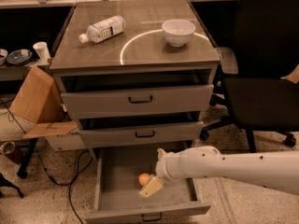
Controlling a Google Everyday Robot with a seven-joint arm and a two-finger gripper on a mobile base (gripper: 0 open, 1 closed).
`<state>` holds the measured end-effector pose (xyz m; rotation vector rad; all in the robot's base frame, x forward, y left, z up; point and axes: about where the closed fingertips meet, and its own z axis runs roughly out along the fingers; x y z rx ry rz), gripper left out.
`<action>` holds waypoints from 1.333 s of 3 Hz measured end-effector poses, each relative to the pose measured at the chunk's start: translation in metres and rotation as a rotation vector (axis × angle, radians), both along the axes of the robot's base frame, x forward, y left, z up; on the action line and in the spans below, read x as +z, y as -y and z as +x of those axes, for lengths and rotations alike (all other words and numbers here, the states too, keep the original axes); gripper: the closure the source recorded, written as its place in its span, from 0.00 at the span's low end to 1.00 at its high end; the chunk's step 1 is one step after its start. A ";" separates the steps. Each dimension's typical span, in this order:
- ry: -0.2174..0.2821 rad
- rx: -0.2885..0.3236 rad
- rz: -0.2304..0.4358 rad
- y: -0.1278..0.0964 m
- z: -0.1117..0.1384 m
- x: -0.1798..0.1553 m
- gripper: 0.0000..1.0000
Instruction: Pick orange from bottom drawer and place on counter
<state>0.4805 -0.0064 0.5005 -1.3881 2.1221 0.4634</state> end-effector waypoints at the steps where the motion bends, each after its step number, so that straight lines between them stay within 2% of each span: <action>1: 0.071 -0.001 0.072 0.001 0.042 -0.036 0.00; 2: 0.073 -0.011 0.131 0.007 0.070 -0.083 0.00; 3: -0.002 -0.017 0.169 0.008 0.075 -0.144 0.00; 4: -0.052 -0.021 0.211 0.004 0.078 -0.193 0.00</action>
Offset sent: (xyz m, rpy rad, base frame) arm 0.0863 -0.0080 -0.1810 0.2368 0.0030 -0.0341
